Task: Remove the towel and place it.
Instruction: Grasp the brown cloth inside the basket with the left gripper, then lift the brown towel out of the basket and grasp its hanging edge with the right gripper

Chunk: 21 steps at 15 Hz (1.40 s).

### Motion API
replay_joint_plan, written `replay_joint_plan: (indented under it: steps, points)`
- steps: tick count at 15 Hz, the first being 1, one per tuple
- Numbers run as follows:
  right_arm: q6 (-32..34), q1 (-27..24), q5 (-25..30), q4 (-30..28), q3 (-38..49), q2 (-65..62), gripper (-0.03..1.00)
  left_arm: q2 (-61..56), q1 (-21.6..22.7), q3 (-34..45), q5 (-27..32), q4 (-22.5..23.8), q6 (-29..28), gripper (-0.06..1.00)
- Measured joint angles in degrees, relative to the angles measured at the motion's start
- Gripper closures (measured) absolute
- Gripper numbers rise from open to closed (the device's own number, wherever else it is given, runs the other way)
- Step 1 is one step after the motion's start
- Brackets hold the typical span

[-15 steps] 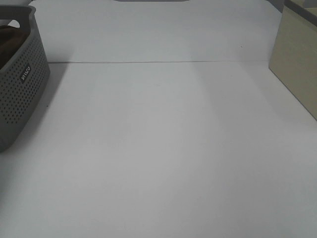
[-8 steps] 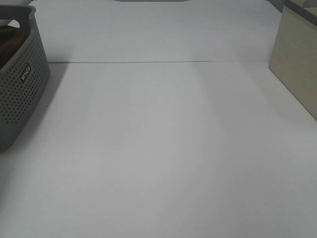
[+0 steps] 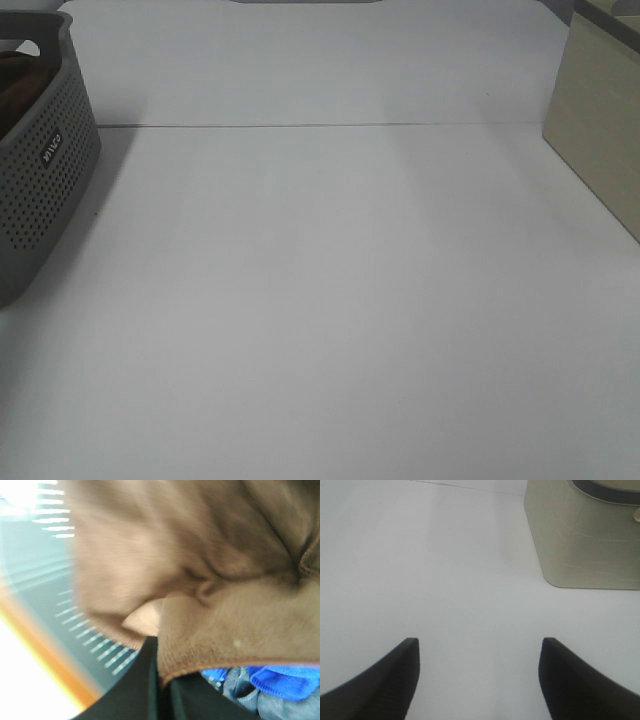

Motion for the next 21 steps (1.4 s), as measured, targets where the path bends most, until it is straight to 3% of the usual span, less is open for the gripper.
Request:
replay_joint_plan:
  steps: [3, 7, 12, 16, 18, 19, 21]
  points:
    - [0.0, 0.0, 0.0, 0.0, 0.0, 0.0, 0.31, -8.1, -1.1, 0.0, 0.1, -1.0, -6.2, 0.94]
    - [0.0, 0.0, 0.0, 0.0, 0.0, 0.0, 0.31, -17.6, -6.8, 0.0, 0.2, -1.4, -7.7, 0.94]
    - [0.0, 0.0, 0.0, 0.0, 0.0, 0.0, 0.31, -25.2, -19.9, -0.1, -0.6, -1.6, -8.6, 0.94]
    - [0.1, 0.0, -0.2, 0.0, 0.0, 0.0, 0.31, -26.6, -32.0, -3.3, -1.8, 2.1, -15.7, 0.94]
    - [-0.6, 0.0, -0.7, 0.9, -0.5, 1.7, 0.31, -26.6, -37.1, -4.1, -1.9, 3.7, -16.4, 0.94]
    - [-3.0, 0.0, -3.7, 3.8, -0.9, 4.6, 0.31, -26.6, -40.3, -4.1, -2.0, 4.8, -16.7, 0.94]
    - [-15.5, 0.0, -13.2, 17.2, -1.1, 13.5, 0.31, -26.5, -47.0, -4.1, -2.7, 7.1, -16.7, 0.94]
